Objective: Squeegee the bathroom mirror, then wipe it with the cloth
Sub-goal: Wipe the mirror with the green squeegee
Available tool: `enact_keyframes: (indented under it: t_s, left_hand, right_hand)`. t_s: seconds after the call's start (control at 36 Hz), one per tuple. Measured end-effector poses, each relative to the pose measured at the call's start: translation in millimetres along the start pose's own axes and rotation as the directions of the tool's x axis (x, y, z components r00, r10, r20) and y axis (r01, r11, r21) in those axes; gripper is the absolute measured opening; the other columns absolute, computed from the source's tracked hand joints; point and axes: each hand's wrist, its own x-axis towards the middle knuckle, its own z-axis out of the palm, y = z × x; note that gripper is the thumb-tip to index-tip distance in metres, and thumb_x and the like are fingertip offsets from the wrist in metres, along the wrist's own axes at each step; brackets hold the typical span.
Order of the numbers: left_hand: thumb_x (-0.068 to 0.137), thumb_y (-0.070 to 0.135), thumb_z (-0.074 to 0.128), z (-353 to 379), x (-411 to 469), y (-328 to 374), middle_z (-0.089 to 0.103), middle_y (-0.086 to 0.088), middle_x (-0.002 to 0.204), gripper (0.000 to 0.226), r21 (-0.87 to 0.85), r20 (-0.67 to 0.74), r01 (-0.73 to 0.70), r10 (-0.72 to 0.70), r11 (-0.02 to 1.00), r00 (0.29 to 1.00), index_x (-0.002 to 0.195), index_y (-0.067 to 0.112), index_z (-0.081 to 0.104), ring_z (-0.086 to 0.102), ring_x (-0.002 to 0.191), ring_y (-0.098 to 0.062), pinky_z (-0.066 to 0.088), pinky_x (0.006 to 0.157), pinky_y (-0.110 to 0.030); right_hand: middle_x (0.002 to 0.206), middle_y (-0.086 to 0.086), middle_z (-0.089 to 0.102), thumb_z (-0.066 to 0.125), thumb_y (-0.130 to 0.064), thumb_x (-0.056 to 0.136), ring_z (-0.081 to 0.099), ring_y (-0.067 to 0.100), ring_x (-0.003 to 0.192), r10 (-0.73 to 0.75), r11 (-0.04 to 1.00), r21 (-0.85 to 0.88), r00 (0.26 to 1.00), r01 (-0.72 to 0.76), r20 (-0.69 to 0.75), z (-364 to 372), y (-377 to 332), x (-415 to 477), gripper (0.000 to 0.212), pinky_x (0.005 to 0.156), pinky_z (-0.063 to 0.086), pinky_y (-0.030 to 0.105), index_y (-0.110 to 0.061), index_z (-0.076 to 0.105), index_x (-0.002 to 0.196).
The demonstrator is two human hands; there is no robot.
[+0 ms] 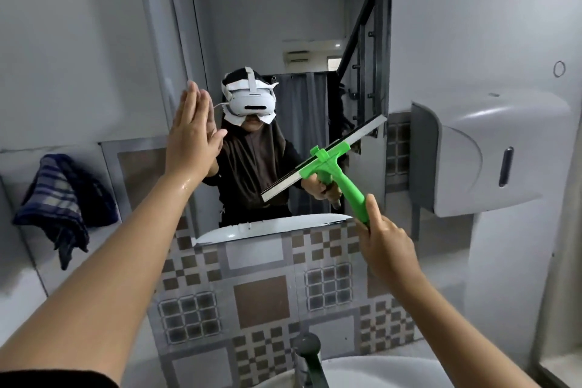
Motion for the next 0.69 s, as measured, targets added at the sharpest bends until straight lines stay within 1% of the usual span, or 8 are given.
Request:
enact_keyframes:
  t_s: [0.14, 0.19, 0.28, 0.36, 0.44, 0.53, 0.61, 0.69]
  left_hand:
    - [0.089, 0.02, 0.052, 3, 0, 0, 0.003, -0.008, 0.158, 0.074, -0.027, 0.013, 0.006, -0.006, 1.0, 1.0, 0.148, 0.017, 0.007, 0.007, 0.145, -0.023, 0.02, 0.116, -0.044]
    - [0.09, 0.019, 0.055, 3, -2, 2, 0.002, -0.008, 0.158, 0.078, -0.045, 0.017, 0.014, -0.013, 0.999, 1.0, 0.148, 0.022, 0.003, 0.005, 0.145, -0.022, 0.015, 0.117, -0.041]
    - [0.089, 0.019, 0.059, 1, -6, 6, 0.003, -0.008, 0.158, 0.075, -0.021, 0.02, 0.029, -0.028, 0.999, 0.999, 0.147, 0.01, 0.013, 0.004, 0.145, -0.022, 0.006, 0.114, -0.027]
    - [0.089, 0.02, 0.059, -3, -8, 5, 0.0, -0.007, 0.158, 0.076, -0.036, 0.02, 0.009, -0.008, 0.999, 1.0, 0.148, 0.01, 0.012, 0.001, 0.145, -0.02, 0.003, 0.111, -0.022]
    - [0.089, 0.019, 0.06, -9, -9, 6, -0.001, -0.008, 0.158, 0.077, -0.055, 0.049, -0.008, 0.011, 0.998, 0.999, 0.148, 0.01, 0.011, -0.001, 0.145, -0.02, 0.009, 0.116, -0.028]
    - [0.089, 0.018, 0.06, -15, -12, 9, -0.001, -0.009, 0.158, 0.075, -0.077, 0.064, -0.023, 0.028, 0.997, 0.998, 0.147, 0.008, 0.013, -0.001, 0.145, -0.022, 0.014, 0.117, -0.035]
    - [0.09, 0.017, 0.058, -18, -14, 6, -0.002, -0.008, 0.158, 0.074, -0.087, 0.081, -0.035, 0.042, 0.996, 0.996, 0.147, 0.008, 0.013, 0.0, 0.145, -0.022, 0.012, 0.116, -0.035]
    - [0.091, 0.016, 0.057, -19, -15, 2, 0.0, -0.01, 0.158, 0.071, -0.095, 0.097, -0.063, 0.072, 0.994, 0.993, 0.147, 0.007, 0.013, 0.003, 0.145, -0.025, 0.016, 0.117, -0.041]
  right_hand:
    - [0.086, 0.013, 0.066, 0.044, -0.021, 0.096, 0.052, 0.023, 0.059, 0.159, 0.981, 0.114, 0.987, -0.159, 0.008, 15, -10, -18, 0.053, 0.043, 0.027, 0.023, -0.007, 0.024, 0.144]
    - [0.079, 0.01, 0.062, 0.043, -0.022, 0.097, 0.052, 0.021, 0.058, 0.22, 0.959, 0.18, 0.975, -0.219, 0.012, 23, -17, -22, 0.052, 0.042, 0.028, 0.022, -0.009, 0.024, 0.143]
    - [0.076, 0.012, 0.062, 0.043, -0.025, 0.096, 0.057, 0.027, 0.06, 0.31, 0.906, 0.292, 0.95, -0.307, 0.035, 33, -30, -27, 0.053, 0.047, 0.042, 0.032, -0.013, 0.024, 0.143]
    - [0.074, 0.014, 0.062, 0.045, -0.026, 0.095, 0.06, 0.029, 0.059, 0.404, 0.824, 0.411, 0.913, -0.39, 0.057, 40, -49, -32, 0.049, 0.05, 0.053, 0.041, -0.019, 0.026, 0.14]
    - [0.065, 0.009, 0.057, 0.044, -0.023, 0.095, 0.054, 0.022, 0.051, 0.463, 0.75, 0.502, 0.884, -0.432, 0.069, 44, -73, -37, 0.034, 0.047, 0.05, 0.038, -0.016, 0.037, 0.128]
    - [0.06, 0.004, 0.052, 0.044, -0.021, 0.095, 0.048, 0.016, 0.046, 0.488, 0.707, 0.541, 0.868, -0.455, 0.092, 51, -96, -45, 0.026, 0.045, 0.048, 0.036, -0.014, 0.04, 0.12]
    - [0.062, 0.004, 0.052, 0.043, -0.022, 0.096, 0.049, 0.015, 0.048, 0.489, 0.7, 0.529, 0.862, -0.48, 0.135, 58, -119, -58, 0.027, 0.043, 0.043, 0.033, -0.013, 0.039, 0.121]
    - [0.071, 0.006, 0.058, 0.042, -0.026, 0.096, 0.056, 0.019, 0.057, 0.459, 0.721, 0.486, 0.866, -0.493, 0.197, 66, -141, -73, 0.036, 0.048, 0.047, 0.034, -0.017, 0.033, 0.13]
